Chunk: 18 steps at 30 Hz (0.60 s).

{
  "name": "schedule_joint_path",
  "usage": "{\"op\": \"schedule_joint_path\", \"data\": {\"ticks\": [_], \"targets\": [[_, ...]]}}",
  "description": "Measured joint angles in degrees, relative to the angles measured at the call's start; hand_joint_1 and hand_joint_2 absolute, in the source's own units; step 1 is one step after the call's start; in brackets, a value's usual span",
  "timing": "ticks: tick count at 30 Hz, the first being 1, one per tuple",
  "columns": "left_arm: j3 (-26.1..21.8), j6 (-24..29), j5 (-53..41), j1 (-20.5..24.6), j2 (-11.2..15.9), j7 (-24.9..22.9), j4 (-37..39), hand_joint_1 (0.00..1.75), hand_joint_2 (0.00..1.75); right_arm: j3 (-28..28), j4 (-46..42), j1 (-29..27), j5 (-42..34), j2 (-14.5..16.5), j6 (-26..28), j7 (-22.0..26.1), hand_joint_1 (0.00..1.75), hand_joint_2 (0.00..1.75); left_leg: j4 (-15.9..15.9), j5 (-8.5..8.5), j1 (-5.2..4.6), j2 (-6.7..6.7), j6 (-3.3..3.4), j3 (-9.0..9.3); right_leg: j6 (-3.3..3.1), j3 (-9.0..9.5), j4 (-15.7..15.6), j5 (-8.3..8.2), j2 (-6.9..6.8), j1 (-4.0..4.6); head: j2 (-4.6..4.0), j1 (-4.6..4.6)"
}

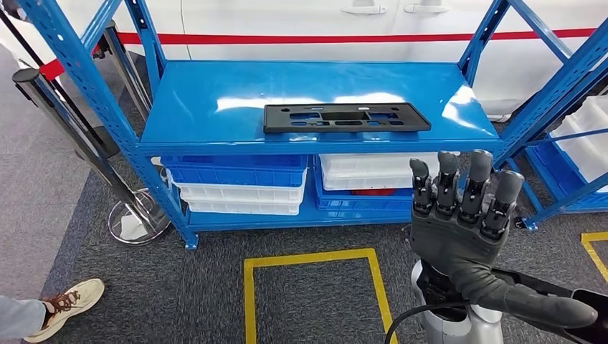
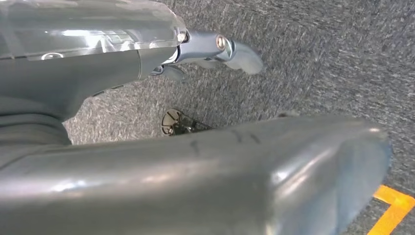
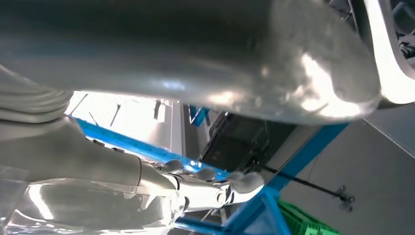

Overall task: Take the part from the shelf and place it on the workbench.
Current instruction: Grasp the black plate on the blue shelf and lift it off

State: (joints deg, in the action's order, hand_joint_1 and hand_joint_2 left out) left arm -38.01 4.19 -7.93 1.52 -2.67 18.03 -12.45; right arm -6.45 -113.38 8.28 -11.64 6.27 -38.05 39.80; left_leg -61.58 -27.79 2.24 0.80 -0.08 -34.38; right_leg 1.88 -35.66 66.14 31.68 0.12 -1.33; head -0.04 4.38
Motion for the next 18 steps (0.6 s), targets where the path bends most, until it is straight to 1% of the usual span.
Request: {"op": "schedule_joint_path", "data": {"ticks": [1,2,3,4,5,6,7,8,9,10,11,12,13,14,15,17,18], "targets": [[-0.01,0.03,-0.07,0.00,0.01,0.00,0.01,0.00,0.00,-0.21,0.10,-0.10,-0.03,-0.11,0.42,0.00,0.00,0.00,0.07,0.04,-0.11,-0.04,0.13,-0.04,0.10,-1.80,3.71,1.75,-0.03,0.03,0.00,-0.01],[-0.02,0.08,-0.11,-0.01,0.01,0.00,0.01,0.00,0.44,-0.43,0.27,-0.27,-0.10,-0.26,0.96,0.00,0.00,0.00,0.11,0.06,-0.27,-0.07,0.23,-0.09,0.08,-3.54,7.14,2.99,-0.03,0.04,0.00,0.00],[-0.04,0.16,-0.15,-0.02,0.01,0.01,0.02,0.00,0.87,-0.64,0.60,-0.49,-0.20,-0.46,1.61,-0.01,0.00,0.00,0.12,0.06,-0.45,-0.09,0.30,-0.10,-0.07,-4.65,9.21,3.32,-0.03,0.08,0.00,0.00],[-0.07,0.27,-0.22,-0.02,0.01,0.03,0.02,0.00,1.31,-0.88,1.20,-0.78,-0.31,-0.75,2.50,-0.06,0.00,0.00,0.13,0.04,-0.66,-0.08,0.37,-0.06,-0.40,-4.82,9.29,2.58,-0.03,0.22,0.00,-0.01],[-0.10,0.36,-0.32,-0.01,0.00,0.07,0.01,0.00,1.31,-1.20,2.09,-1.15,-0.40,-1.14,3.70,-0.24,0.00,0.00,0.17,0.02,-0.89,-0.06,0.42,0.04,-0.95,-3.88,7.10,0.85,-0.01,0.47,0.00,-0.01],[-0.16,0.43,-0.42,0.00,-0.02,0.10,0.01,0.00,0.87,-1.60,3.26,-1.55,-0.45,-1.67,5.16,-0.64,0.00,0.00,0.28,0.01,-1.09,-0.02,0.47,0.19,-1.74,-2.10,3.26,-1.30,0.00,0.88,0.00,-0.01],[-0.24,0.46,-0.51,-0.02,-0.21,0.14,0.04,0.00,0.44,-2.12,4.73,-1.97,-0.49,-2.35,6.90,-1.37,0.00,0.00,0.44,0.04,-1.20,-0.03,0.49,0.33,-2.72,-0.25,-0.63,-2.85,-0.05,1.30,0.00,0.10],[-0.33,0.51,-0.55,-0.02,-0.35,0.22,0.05,0.00,0.00,-2.70,6.37,-2.39,-0.52,-3.07,8.67,-2.33,0.00,0.00,0.66,0.12,-1.20,-0.03,0.44,0.41,-3.59,1.20,-3.87,-3.96,-0.12,1.74,0.00,0.17],[-0.45,0.55,-0.56,0.00,-0.51,0.30,0.08,0.00,0.00,-3.27,8.29,-2.81,-0.66,-3.82,10.47,-3.73,0.00,0.00,0.91,0.25,-1.06,-0.08,0.31,0.43,-4.25,1.99,-5.75,-4.35,-0.18,2.14,0.00,0.20],[-0.61,0.60,-0.54,0.02,-0.70,0.38,0.09,0.00,0.00,-3.83,10.74,-3.24,-0.96,-4.52,12.52,-6.15,0.00,0.00,1.20,0.41,-0.87,-0.18,0.12,0.47,-4.66,2.19,-6.44,-4.30,-0.22,2.42,0.00,0.21],[-0.83,0.68,-0.51,0.09,-0.74,0.46,0.08,0.00,0.00,-4.23,13.93,-3.62,-1.16,-5.08,14.84,-9.21,0.00,0.00,1.66,0.61,-0.75,-0.24,-0.18,0.70,-4.89,2.40,-7.14,-4.65,-0.18,2.66,0.00,0.13],[-1.09,0.78,-0.48,0.14,-0.83,0.46,0.08,0.00,0.00,-4.52,18.21,-3.91,-1.17,-5.48,17.52,-12.50,0.00,0.00,1.91,0.65,-0.70,-0.35,-0.41,0.99,-4.85,2.95,-8.10,-5.10,-0.23,2.53,0.00,0.13],[-1.41,0.96,-0.46,0.15,-0.92,0.45,0.08,0.00,0.00,-4.73,24.20,-3.95,-0.93,-5.72,20.40,-14.80,0.00,0.00,1.76,0.36,-0.77,-0.42,-0.58,1.13,-4.75,3.67,-9.31,-5.62,-0.32,2.36,0.00,0.15],[-1.70,1.20,-0.46,0.19,-1.01,0.37,0.08,0.00,0.00,-4.85,31.49,-3.74,-0.31,-5.82,23.04,-15.26,0.00,0.00,0.75,-0.45,-0.88,-0.44,-0.72,0.82,-4.62,4.37,-10.47,-6.15,-0.50,2.13,0.00,0.21],[-1.98,1.43,-0.50,0.20,-1.07,0.29,0.08,0.00,0.00,-4.92,39.86,-3.48,0.60,-5.83,25.44,-14.12,0.00,0.00,-1.56,-1.89,-0.94,-0.46,-0.77,-0.24,-4.36,4.86,-11.23,-6.52,-0.76,1.90,0.00,0.26],[-2.50,1.71,-0.74,0.06,-1.17,0.15,0.08,0.00,0.00,-4.94,56.14,-3.10,2.24,-5.83,28.77,-11.20,0.00,0.00,-8.00,-5.14,-0.97,-0.46,-1.04,-3.51,-4.17,4.83,-11.28,-6.52,-1.18,1.93,0.00,0.28],[-2.74,1.75,-0.92,-0.11,-1.17,0.15,0.08,0.00,0.00,-4.92,63.20,-3.12,2.79,-5.83,30.31,-11.36,0.00,0.00,-10.37,-5.88,-0.96,-0.48,-1.22,-4.73,-3.99,4.67,-11.00,-6.34,-1.30,1.92,0.00,0.28]]}}
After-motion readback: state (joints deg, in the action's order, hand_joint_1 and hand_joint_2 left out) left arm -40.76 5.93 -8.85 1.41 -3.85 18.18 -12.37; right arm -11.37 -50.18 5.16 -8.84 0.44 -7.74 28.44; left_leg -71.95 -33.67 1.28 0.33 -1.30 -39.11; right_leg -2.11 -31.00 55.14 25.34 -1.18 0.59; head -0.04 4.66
